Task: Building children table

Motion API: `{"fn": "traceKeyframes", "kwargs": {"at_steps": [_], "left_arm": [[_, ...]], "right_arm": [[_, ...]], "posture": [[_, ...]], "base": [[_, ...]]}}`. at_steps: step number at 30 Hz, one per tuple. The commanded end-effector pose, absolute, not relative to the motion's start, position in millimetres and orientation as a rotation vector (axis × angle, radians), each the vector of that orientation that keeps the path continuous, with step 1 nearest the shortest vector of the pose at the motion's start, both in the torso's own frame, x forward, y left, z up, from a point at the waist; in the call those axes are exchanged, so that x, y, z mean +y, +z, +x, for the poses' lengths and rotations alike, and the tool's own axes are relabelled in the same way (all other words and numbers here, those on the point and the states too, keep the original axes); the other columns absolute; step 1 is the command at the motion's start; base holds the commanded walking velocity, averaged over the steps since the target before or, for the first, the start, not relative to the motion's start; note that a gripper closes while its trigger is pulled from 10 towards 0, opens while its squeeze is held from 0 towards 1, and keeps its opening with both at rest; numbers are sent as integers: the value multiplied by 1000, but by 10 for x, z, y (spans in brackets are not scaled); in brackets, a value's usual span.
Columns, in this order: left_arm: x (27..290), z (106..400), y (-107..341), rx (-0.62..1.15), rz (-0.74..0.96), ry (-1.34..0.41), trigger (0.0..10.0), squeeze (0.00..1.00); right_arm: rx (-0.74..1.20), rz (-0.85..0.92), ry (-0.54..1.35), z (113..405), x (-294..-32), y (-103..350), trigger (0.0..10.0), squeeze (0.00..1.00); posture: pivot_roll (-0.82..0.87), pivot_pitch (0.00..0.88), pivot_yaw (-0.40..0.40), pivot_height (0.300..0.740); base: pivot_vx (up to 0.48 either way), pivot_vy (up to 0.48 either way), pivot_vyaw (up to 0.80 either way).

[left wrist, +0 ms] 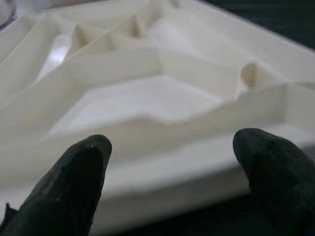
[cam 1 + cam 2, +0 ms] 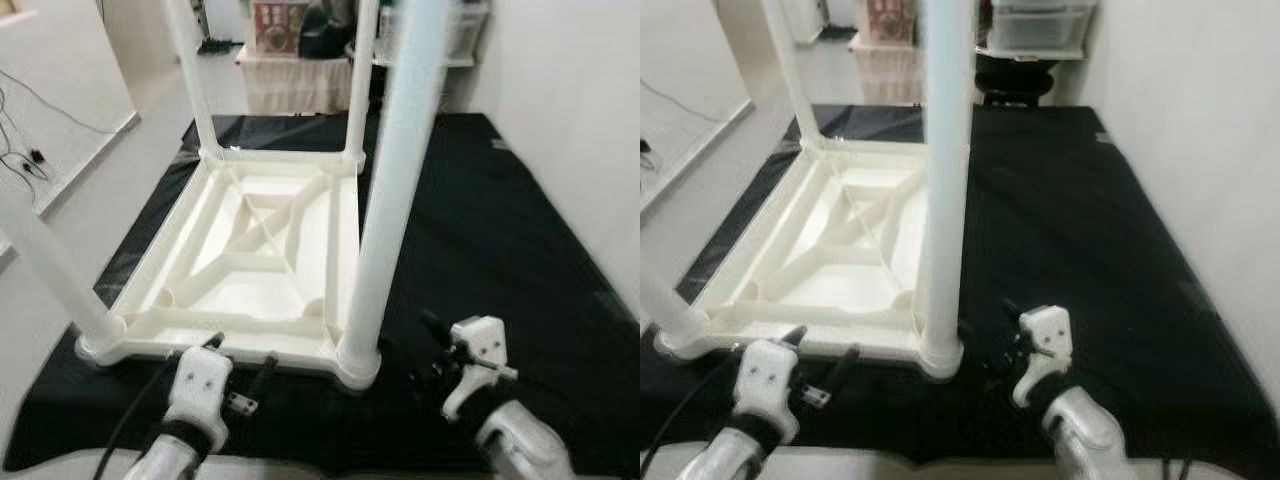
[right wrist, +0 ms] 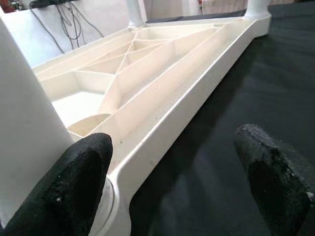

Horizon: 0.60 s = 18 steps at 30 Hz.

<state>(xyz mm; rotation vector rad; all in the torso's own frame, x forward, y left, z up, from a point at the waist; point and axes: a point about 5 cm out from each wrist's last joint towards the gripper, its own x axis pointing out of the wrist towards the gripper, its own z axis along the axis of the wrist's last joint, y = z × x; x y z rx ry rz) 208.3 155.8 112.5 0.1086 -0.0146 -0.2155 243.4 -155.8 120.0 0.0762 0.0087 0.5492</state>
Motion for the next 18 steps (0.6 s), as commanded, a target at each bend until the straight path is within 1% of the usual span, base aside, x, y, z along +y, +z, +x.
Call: {"fn": "traceKeyframes", "kwargs": {"at_steps": [1, 2, 3, 5, 6, 7, 10, 13, 14, 15, 17, 18], "left_arm": [[1524, 2076, 1115, -12, 105, -230, 10000, 0], [1522, 2076, 1118, -13, 103, -233, 10000, 0], [1522, 2076, 1118, -13, 103, -233, 10000, 0], [1513, 2077, 1127, -16, 110, -243, 10000, 0], [1513, 2077, 1127, -16, 110, -243, 10000, 0], [1508, 2075, 1128, -15, 114, -246, 10000, 0], [1505, 2070, 1125, -13, 115, -246, 10000, 0], [1504, 2068, 1126, -12, 117, -249, 10000, 0], [1504, 2051, 1140, -11, 110, -259, 10000, 0], [1504, 2051, 1140, -11, 110, -259, 10000, 0], [1500, 2034, 1150, -9, 100, -272, 10000, 0], [1500, 2034, 1150, -9, 100, -272, 10000, 0]], "right_arm": [[41, 92, 608, 2399, -1535, 1155, 10000, 0], [47, 89, 651, 2393, -1523, 1162, 10000, 0], [47, 89, 651, 2393, -1523, 1162, 10000, 0], [58, 68, 753, 2388, -1543, 1197, 10000, 0], [58, 68, 753, 2388, -1543, 1197, 10000, 0], [56, 42, 814, 2447, -1626, 1259, 10000, 0], [48, -16, 876, 2590, -1799, 1378, 10000, 0], [50, -51, 896, 2651, -1873, 1420, 10000, 0], [61, -119, 974, 2723, -1966, 1535, 10000, 0], [61, -119, 974, 2723, -1966, 1535, 10000, 0], [80, -166, 1054, 2737, -2007, 1617, 10000, 0], [80, -166, 1054, 2737, -2007, 1617, 10000, 0]], "posture": [[-8, 158, -20, 740], [-8, 158, -20, 740], [-8, 158, -20, 740], [-3, 160, -18, 740], [-3, 160, -18, 740], [-1, 160, -12, 740], [6, 160, -11, 740], [6, 160, -11, 740], [13, 159, -5, 740], [13, 159, -5, 740], [13, 159, -5, 740], [13, 159, -5, 740]], "base": [[240, 0, 0], [0, 0, 0], [0, 0, 0], [0, 0, 0], [0, 0, 0], [0, 0, 0], [0, 0, 0], [0, 0, 0], [0, 0, 0], [0, 0, 0], [0, 0, 0], [0, 0, 0]]}}
